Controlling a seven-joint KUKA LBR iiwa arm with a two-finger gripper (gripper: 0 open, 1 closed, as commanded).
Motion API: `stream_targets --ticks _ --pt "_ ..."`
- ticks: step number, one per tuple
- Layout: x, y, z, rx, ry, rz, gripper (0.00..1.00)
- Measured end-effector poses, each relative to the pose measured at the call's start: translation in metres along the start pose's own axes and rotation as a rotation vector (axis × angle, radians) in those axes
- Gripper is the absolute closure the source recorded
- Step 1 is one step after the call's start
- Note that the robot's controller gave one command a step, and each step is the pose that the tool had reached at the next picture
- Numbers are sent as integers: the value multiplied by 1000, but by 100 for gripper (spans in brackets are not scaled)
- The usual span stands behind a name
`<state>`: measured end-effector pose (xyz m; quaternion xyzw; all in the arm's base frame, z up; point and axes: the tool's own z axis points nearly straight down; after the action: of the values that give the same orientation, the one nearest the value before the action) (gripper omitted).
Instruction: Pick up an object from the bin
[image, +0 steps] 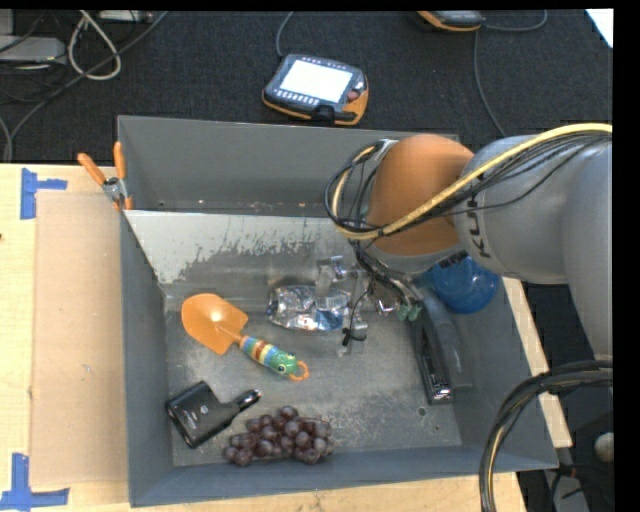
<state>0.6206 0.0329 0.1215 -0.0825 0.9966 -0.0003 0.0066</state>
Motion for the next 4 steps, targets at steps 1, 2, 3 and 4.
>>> stream_targets --ticks 1,2,3,4 --pt "2 -6 45 -3 8 78 0" --pt "1 -6 50 -1 -5 109 0" --pt "0 -6 43 -2 3 81 100" --pt "0 -6 43 -2 3 81 100"
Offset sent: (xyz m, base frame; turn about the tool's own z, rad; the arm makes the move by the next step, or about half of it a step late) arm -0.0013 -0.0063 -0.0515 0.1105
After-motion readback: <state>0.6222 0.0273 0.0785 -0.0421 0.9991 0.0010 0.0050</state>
